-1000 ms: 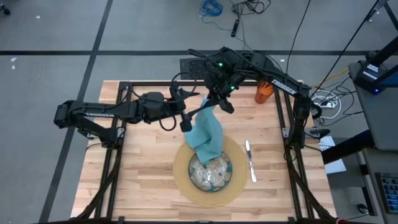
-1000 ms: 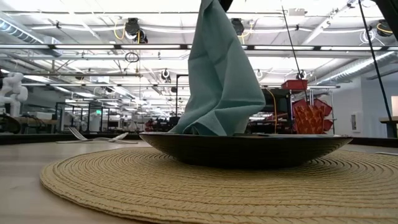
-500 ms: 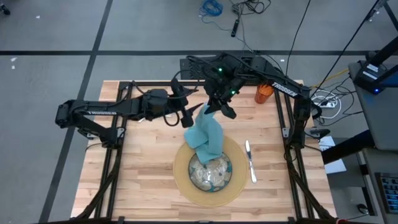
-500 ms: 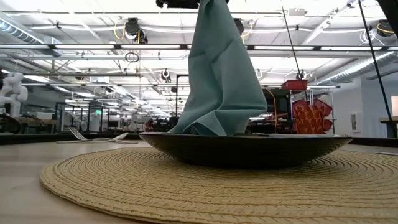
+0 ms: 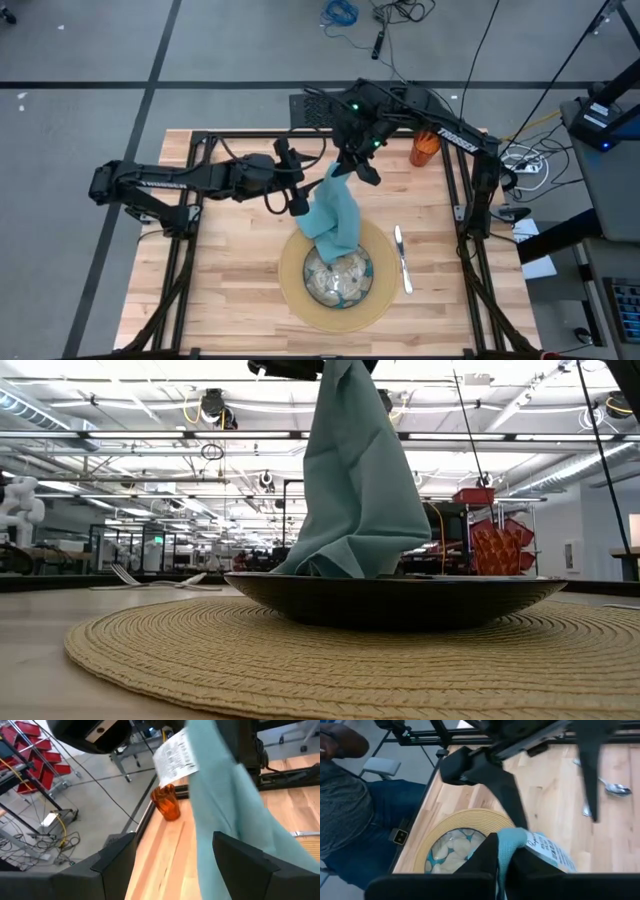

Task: Set table place
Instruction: Fold the blue napkin

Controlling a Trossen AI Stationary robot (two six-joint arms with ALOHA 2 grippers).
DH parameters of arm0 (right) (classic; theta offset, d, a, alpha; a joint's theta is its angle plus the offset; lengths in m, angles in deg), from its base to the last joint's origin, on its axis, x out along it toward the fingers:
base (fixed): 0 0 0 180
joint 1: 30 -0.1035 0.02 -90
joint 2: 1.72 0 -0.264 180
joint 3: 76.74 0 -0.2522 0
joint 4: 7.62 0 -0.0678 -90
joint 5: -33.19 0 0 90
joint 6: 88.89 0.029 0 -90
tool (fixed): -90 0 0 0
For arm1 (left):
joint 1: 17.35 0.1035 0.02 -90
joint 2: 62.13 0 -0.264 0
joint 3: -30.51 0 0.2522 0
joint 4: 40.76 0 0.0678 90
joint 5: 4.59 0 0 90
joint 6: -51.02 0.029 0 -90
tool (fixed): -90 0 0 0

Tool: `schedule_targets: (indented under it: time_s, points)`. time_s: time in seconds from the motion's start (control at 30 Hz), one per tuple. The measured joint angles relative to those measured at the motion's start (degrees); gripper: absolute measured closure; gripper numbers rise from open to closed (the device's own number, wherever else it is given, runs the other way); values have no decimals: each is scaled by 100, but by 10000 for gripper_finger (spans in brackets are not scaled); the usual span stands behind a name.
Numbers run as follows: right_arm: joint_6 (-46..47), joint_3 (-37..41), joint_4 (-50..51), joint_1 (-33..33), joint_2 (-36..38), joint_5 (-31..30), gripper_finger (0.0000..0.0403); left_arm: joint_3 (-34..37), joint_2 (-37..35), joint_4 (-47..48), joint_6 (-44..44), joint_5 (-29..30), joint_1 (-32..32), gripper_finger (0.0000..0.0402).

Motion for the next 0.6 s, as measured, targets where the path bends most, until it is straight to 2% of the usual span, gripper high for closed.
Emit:
schedule_targets:
  time_s: [0.6]
  points:
    - [-24, 0, 66, 102, 0, -42, 403, 0, -39, 119, -2, 134, -193, 157]
